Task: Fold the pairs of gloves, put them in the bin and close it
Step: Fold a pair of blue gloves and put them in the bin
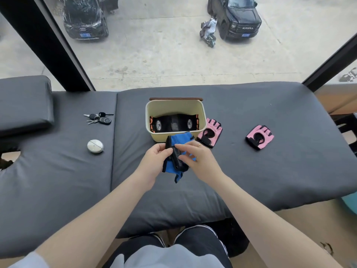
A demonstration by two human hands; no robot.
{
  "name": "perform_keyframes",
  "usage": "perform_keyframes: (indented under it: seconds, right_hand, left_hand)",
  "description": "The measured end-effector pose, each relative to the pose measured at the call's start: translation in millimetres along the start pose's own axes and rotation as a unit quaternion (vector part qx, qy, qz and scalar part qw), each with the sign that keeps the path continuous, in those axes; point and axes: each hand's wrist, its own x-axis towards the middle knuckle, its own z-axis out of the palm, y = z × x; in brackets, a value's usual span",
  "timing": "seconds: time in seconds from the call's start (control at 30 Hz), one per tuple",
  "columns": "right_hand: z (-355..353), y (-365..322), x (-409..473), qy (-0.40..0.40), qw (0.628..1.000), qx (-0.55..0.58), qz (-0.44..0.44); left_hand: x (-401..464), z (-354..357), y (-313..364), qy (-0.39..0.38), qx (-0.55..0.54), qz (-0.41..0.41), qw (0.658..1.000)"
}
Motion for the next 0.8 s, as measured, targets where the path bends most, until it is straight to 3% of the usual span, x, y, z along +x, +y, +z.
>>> perform_keyframes:
  seconds: [0.37,0.57,0.8]
  right_hand:
    - [5.2,-7.8,-2.5,-0.004,1.000,-0.027,-0.008]
    - [3.4,-9.0,-1.1,-0.047,0.998,-0.028,-0.016]
    - [5.6,-7.9,-1.7,-0.039,0.991,-0.100,-0.081]
  left_hand:
    - [1.5,-9.2,4.9,0.013,0.051,0.011,0.999]
    - [-1.5,-12.3,7.6,0.010,-0.005,-0.005,1.000]
    - [-7.2,-13.6,3.1,0.021,0.029,-0.015,0.999]
